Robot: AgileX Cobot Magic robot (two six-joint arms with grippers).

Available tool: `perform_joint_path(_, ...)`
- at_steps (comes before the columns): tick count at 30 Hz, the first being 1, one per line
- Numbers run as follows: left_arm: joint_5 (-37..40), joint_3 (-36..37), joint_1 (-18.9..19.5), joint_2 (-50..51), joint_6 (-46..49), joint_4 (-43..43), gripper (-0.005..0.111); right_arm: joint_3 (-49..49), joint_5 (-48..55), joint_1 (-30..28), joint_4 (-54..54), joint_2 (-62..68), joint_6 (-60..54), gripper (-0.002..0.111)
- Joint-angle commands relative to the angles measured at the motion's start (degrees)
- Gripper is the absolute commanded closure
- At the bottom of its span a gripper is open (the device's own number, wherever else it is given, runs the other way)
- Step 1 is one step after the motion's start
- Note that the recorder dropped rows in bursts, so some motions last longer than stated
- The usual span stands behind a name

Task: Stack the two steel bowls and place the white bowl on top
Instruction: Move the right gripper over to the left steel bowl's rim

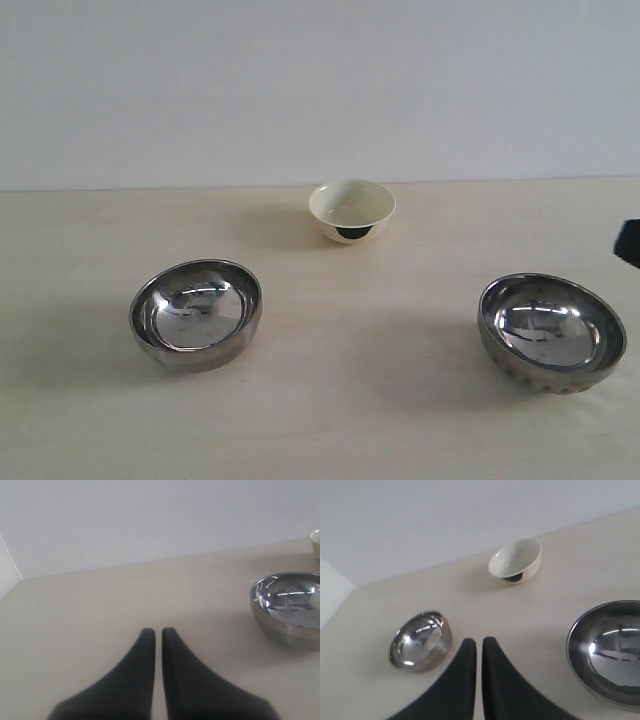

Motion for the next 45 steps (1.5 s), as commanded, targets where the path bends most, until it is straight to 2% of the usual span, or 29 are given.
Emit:
perform_joint_path(1, -0.4, 0.2, 0.2, -0.2, -0.6, -0.5, 0.103, -7.4, 7.8, -0.4, 5.5, 12.7, -10.3, 0.108)
perform_joint_path(4, -0.4, 0.2, 0.2, -0.2, -0.6, -0.5, 0.103, -12.1, 10.1, -0.3, 6.1, 20.6, -11.7, 0.108)
perform_joint_path(7, -0.4, 0.2, 0.2, -0.2, -0.6, -0.5, 0.103, -16.3, 9.2, 2.5, 6.1, 27.6, -12.4, 0.108)
perform_joint_path(15, -0.4, 0.2, 0.2, -0.2, -0.6, -0.5, 0.103, -27.4, -2.4, 20.1, 5.9, 44.8, -12.1, 0.108)
perform_joint_path(20, -0.4, 0.2, 0.2, -0.2, -0.6, -0.5, 0.103, -35.7, 0.5, 22.9, 5.8, 57.3, -10.7, 0.107)
perform_joint_path(26, -0.4, 0.2, 0.2, -0.2, -0.6, -0.5, 0.103, -42.9, 4.4, 23.0, 1.0, 68.4, -4.5, 0.072)
perform_joint_path(28, -0.4, 0.2, 0.2, -0.2, -0.6, -0.5, 0.103, -45.2, 4.7, 23.2, -3.4, 70.7, -0.5, 0.072)
perform_joint_path(34, -0.4, 0.2, 0.2, -0.2, -0.6, -0.5, 0.103, -54.8, 12.0, 24.9, -31.3, 75.2, 23.3, 0.072)
perform_joint_path(38, -0.4, 0.2, 0.2, -0.2, -0.6, -0.5, 0.103, -60.9, 15.8, 26.8, -45.0, 77.2, 34.8, 0.072)
perform_joint_path(45, -0.4, 0.2, 0.2, -0.2, -0.6, -0.5, 0.103, -69.3, 19.1, 28.7, -47.9, 81.9, 38.6, 0.072)
